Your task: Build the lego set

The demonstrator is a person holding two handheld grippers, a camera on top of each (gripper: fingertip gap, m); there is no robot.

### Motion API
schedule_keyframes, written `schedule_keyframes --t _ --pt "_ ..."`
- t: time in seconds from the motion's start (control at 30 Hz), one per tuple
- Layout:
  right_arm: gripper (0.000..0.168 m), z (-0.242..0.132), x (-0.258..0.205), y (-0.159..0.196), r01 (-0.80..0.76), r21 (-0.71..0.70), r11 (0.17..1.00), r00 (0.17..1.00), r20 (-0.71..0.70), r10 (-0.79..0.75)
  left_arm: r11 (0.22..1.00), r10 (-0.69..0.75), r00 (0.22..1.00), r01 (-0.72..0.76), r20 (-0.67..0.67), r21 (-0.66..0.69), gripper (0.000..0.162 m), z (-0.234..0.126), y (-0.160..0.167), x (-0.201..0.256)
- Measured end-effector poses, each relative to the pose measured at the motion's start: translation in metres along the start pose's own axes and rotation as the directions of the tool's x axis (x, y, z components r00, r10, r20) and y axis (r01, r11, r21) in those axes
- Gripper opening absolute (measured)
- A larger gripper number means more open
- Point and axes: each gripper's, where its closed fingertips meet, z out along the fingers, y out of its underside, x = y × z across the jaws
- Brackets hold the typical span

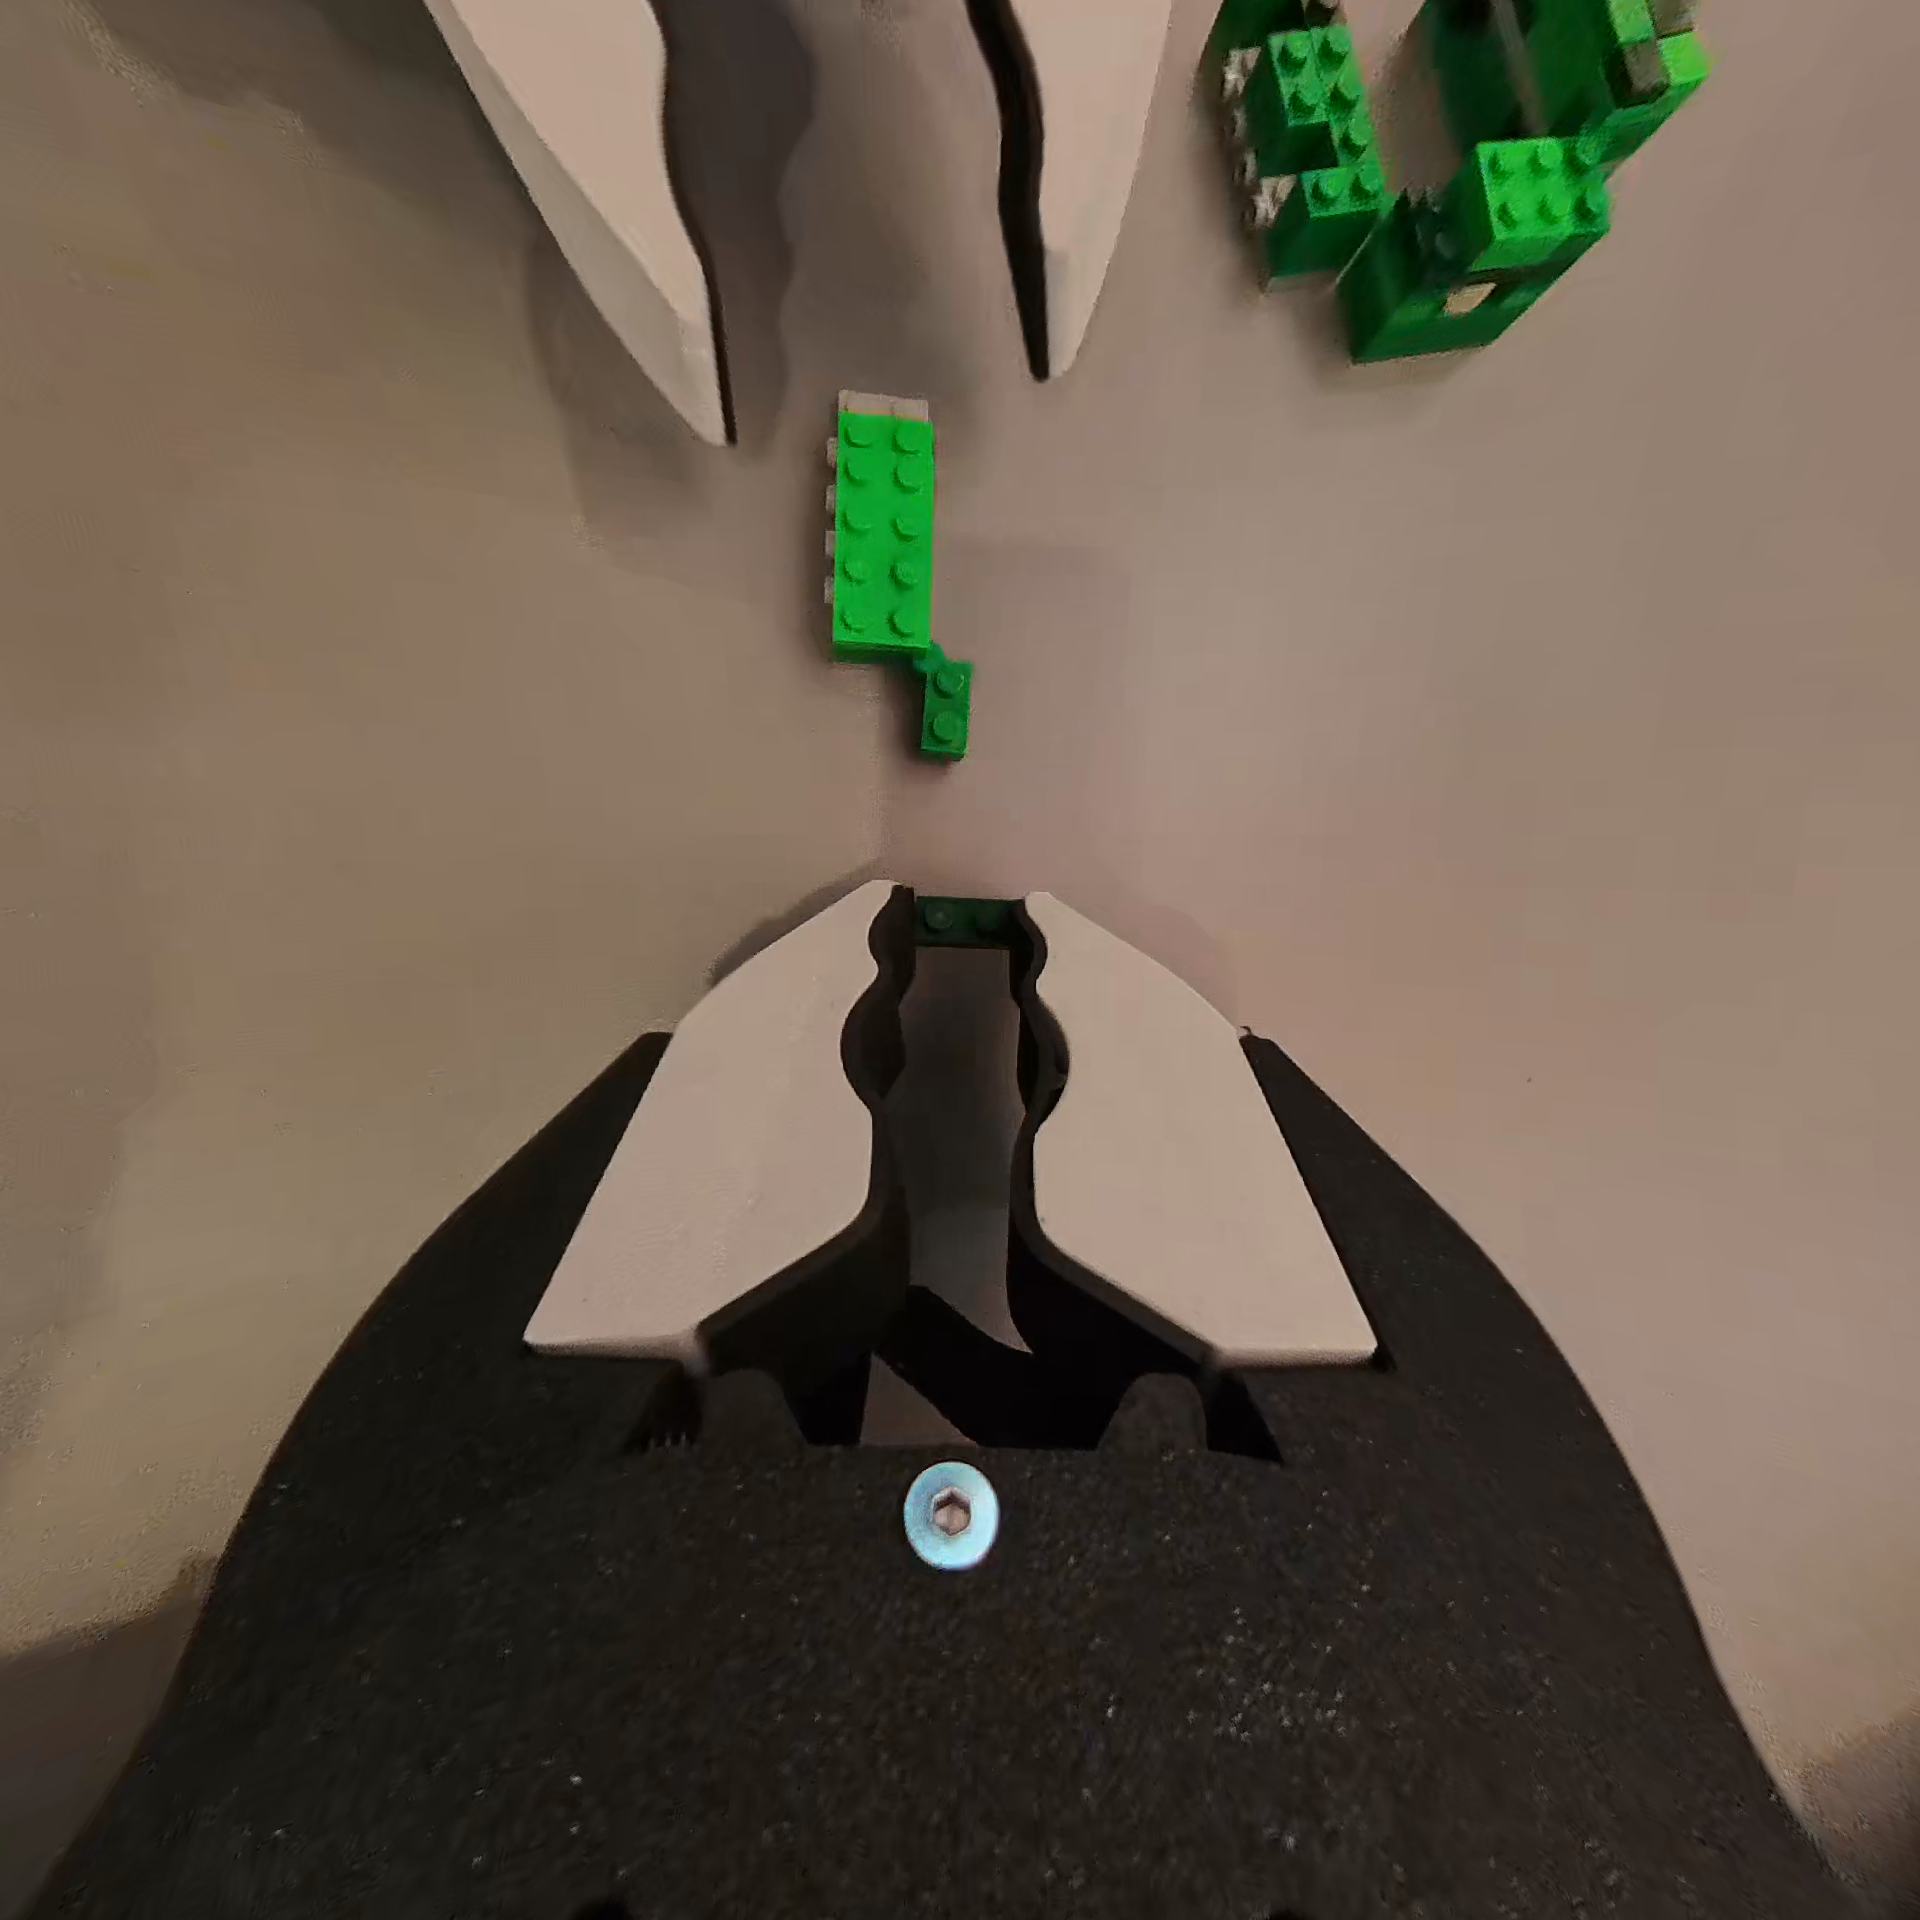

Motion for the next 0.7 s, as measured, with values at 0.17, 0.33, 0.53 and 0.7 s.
schedule_keyframes --t 0.17,0.33,0.53,0.7 --pt "0.017 0.0 0.0 0.003 0.001 -0.04 0.999 1.0 0.025 0.0 0.996 -0.066 0.998 0.065 0.007 0.065 0.045 -0.005 0.001 -0.007" --pt "0.034 -0.005 0.002 0.004 -0.007 -0.059 0.998 0.999 0.031 0.009 0.988 -0.085 0.996 0.081 0.023 0.131 0.044 -0.015 -0.002 -0.009" --pt "0.027 -0.007 0.002 0.006 0.013 -0.1 0.995 0.999 0.042 -0.009 0.985 -0.089 0.996 0.088 -0.003 0.151 0.04 -0.015 0.004 -0.004" --pt "0.022 -0.008 0.002 0.007 0.112 -0.145 0.983 0.991 0.089 -0.1 0.99 -0.073 0.997 0.076 -0.029 0.116 0.038 -0.015 0.008 0.002"
